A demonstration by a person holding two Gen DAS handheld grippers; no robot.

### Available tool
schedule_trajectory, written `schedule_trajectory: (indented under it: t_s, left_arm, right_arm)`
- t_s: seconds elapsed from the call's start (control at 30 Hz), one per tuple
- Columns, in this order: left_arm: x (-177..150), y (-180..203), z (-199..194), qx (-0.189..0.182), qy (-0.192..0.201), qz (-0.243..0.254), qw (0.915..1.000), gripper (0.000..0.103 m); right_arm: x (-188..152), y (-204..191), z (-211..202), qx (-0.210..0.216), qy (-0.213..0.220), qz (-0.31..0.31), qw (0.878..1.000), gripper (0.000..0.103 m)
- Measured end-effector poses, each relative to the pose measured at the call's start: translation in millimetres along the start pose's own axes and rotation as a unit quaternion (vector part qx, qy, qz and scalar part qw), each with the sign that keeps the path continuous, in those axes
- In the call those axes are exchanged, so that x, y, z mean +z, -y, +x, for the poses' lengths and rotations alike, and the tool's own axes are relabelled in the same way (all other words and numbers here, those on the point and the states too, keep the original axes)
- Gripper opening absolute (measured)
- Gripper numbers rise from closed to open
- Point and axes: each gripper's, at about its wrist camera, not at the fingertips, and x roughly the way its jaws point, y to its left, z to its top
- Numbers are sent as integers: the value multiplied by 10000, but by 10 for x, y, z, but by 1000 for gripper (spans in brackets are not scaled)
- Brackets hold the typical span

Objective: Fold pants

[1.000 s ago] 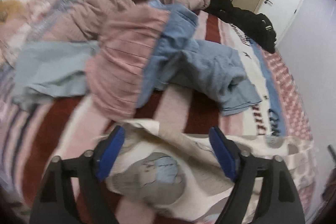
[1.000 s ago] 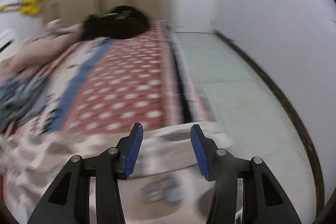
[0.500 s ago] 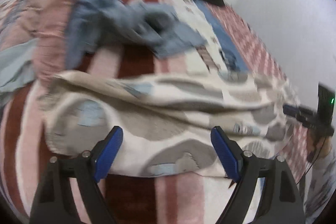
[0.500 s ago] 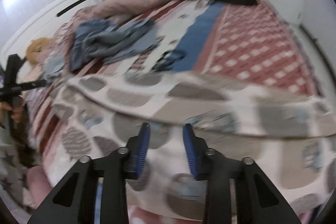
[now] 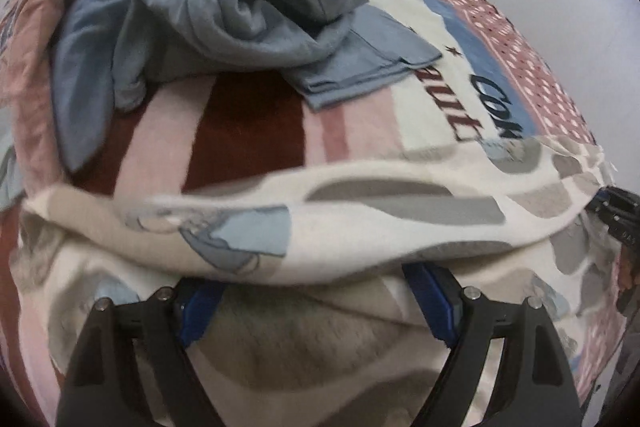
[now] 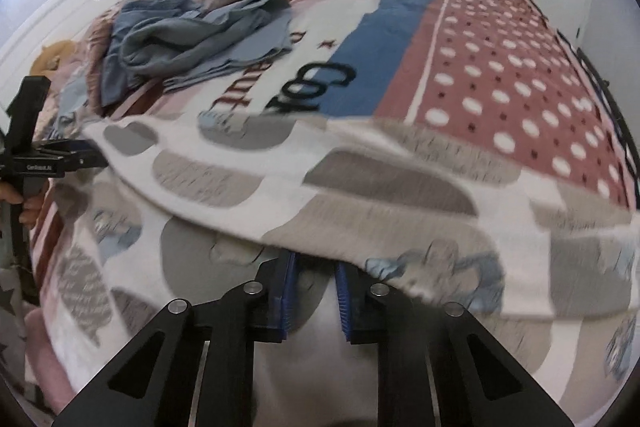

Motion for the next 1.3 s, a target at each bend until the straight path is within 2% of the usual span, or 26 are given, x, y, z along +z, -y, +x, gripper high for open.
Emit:
schedule_trajectory:
  t_s: [0.13,0.23,0.3,0.43,0.5,0.53,0.63,0.77,0.87,1.07,1.17,1.3]
  left_arm:
    - [170,-15,58,101,112,39,9999,83]
    - [311,-65,90,215,300,-121,9992,83]
    - [371,-112,148,243,282,-260,9990,83]
    - [376,-61,117,333,363,-266,9984,83]
    - [339,24,31,329,476,-172,9982,83]
    - [321,77,-26,317,547,-129,9979,83]
    - [247,282,-229,128,811,-12,9966,83]
    - [154,583,-419,-242,1049,28,9942,83]
    - [112,828,-452,-412,1046,128,9936,83]
    - [63,1111,-384,-298,1008,288,9940,83]
    - [68,1155,-348,-233,995,311,9943,83]
    - [105,1153,-281,-174,993,293,9945,83]
  right_arm:
    - [178,108,111,-193,-1,-4,9998,11]
    - [287,172,180,-364,36,-36,9993,11]
    - [367,235,189,-495,138,23,9987,11]
    - [481,418,207,-702,184,212,9971,11]
    - [480,528,98,-657,241,334,9970,14]
    - [463,573,21,-644,289,383,9968,15]
    - [355,779,-341,-768,463,482,9948,30]
    - [43,1249,-876,-1042,643,920,9882,31]
    - [-287,1706,-1146,-1188,602,1378,9815,31]
    - [-748,2299,-1070,-1106,334,1898,9750,28]
    - [-741,2451,-979,-1051,445,2029,9725,28]
    - [-529,2621,-879,-1087,608,2148,9687,28]
